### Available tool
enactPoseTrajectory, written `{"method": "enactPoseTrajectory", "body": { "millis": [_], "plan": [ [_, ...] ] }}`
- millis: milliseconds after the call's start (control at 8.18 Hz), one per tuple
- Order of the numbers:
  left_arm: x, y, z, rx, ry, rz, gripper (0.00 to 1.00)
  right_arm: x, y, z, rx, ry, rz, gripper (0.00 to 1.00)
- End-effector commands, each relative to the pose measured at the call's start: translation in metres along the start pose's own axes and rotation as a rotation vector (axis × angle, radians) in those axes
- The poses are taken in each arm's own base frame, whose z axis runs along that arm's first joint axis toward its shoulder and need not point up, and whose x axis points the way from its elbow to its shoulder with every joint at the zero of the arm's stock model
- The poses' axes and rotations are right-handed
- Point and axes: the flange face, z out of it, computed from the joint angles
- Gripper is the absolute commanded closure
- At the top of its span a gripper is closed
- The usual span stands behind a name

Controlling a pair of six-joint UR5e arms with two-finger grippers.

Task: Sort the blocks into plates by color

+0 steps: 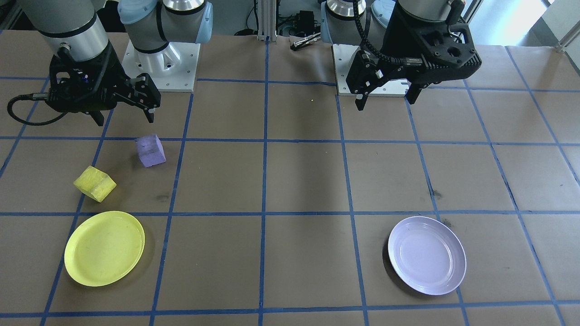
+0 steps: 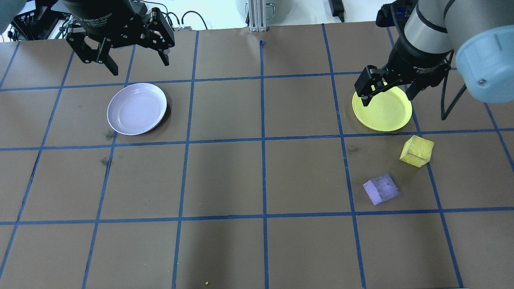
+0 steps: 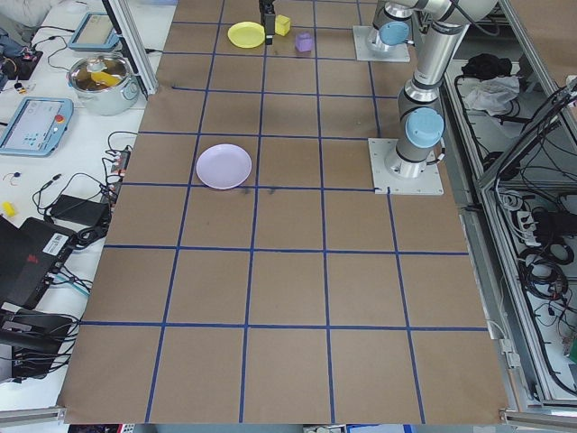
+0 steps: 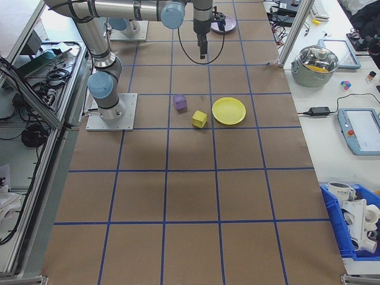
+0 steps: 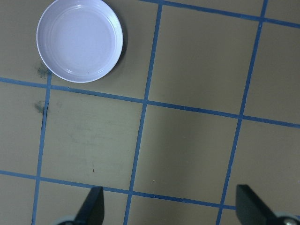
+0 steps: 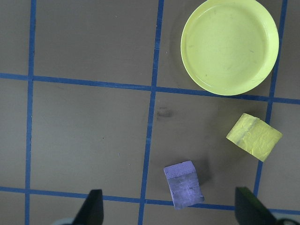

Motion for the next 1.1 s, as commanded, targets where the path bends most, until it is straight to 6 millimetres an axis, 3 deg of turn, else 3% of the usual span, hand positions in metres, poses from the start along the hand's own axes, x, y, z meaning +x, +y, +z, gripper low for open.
{"method": "enactPoseTrajectory", "body": {
  "millis": [0, 367, 489, 733, 856, 978],
  "plan": [
    [0.0, 0.0, 0.002, -0.008, -0.001, 0.0, 0.0, 0.001, -0.001, 0.001, 0.0, 0.005, 0.001, 0.0],
    [0.0, 0.002, -0.002, -0.003, 0.004, 0.0, 0.0, 0.005, 0.001, 0.005, -0.024, 0.012, 0.017, 0.0],
    [0.0, 0.001, 0.0, -0.008, 0.002, 0.0, 0.0, 0.017, -0.001, 0.01, -0.041, 0.012, 0.046, 0.0],
    [0.001, 0.001, 0.001, -0.01, 0.0, 0.002, 0.0, 0.075, -0.003, 0.032, -0.125, 0.017, 0.154, 0.0],
    [0.001, 0.001, 0.001, -0.011, 0.002, 0.002, 0.0, 0.081, -0.003, 0.039, -0.137, 0.022, 0.174, 0.0],
    [0.001, 0.002, 0.0, -0.009, 0.002, 0.002, 0.0, 0.085, 0.002, 0.062, -0.186, 0.055, 0.256, 0.0]
  ]
}}
